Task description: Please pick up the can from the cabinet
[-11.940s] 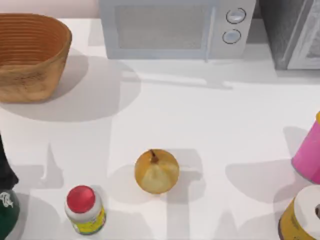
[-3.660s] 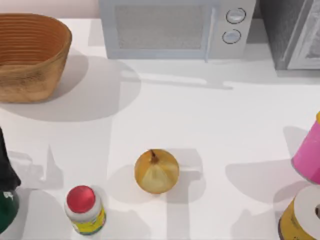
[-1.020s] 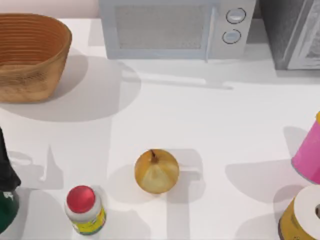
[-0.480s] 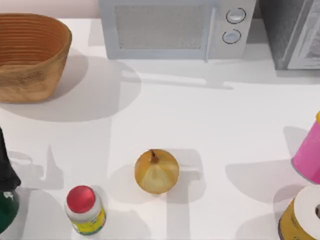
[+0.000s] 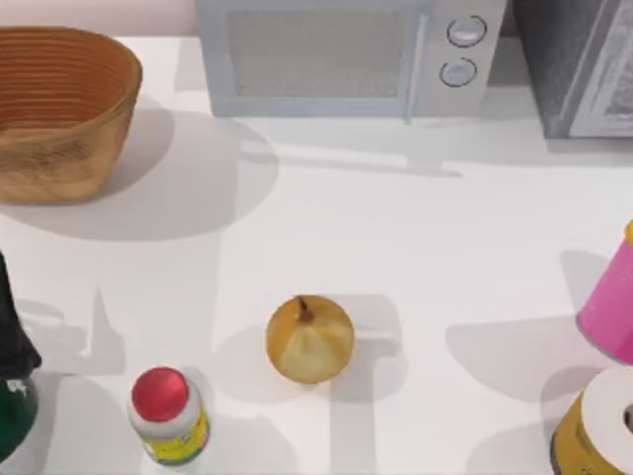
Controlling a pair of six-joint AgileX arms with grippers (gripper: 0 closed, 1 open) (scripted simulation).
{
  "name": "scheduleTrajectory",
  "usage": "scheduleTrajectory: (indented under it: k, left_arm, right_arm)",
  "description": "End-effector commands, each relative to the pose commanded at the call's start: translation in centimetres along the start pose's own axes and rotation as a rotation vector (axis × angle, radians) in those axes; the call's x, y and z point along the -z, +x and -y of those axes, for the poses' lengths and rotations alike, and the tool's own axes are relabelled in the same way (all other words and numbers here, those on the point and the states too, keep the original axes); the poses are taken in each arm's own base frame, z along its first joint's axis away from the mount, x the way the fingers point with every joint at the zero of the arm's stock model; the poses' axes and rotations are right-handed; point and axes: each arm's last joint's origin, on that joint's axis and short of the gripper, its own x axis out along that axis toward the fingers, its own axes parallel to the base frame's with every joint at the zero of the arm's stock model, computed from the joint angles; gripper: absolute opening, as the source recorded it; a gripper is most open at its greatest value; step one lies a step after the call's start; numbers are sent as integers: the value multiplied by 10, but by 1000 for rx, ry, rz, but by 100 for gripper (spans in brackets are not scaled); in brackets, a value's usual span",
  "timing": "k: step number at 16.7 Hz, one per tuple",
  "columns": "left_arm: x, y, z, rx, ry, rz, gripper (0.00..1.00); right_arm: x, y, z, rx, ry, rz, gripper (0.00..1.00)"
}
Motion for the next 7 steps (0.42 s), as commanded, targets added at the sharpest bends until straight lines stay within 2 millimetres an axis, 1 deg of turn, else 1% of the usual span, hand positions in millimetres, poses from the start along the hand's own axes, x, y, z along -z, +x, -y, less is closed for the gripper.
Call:
scheduleTrajectory:
  k: [1, 2, 7]
  left_arm:
    - [0, 0, 0, 0, 0, 0, 100]
    - [0, 0, 0, 0, 0, 0, 100]
    - [0, 0, 0, 0, 0, 0, 100]
  right_arm:
    - [0, 0, 0, 0, 0, 0, 98]
    - [0, 0, 0, 0, 0, 0, 100]
    - [0, 0, 0, 0, 0, 0, 100]
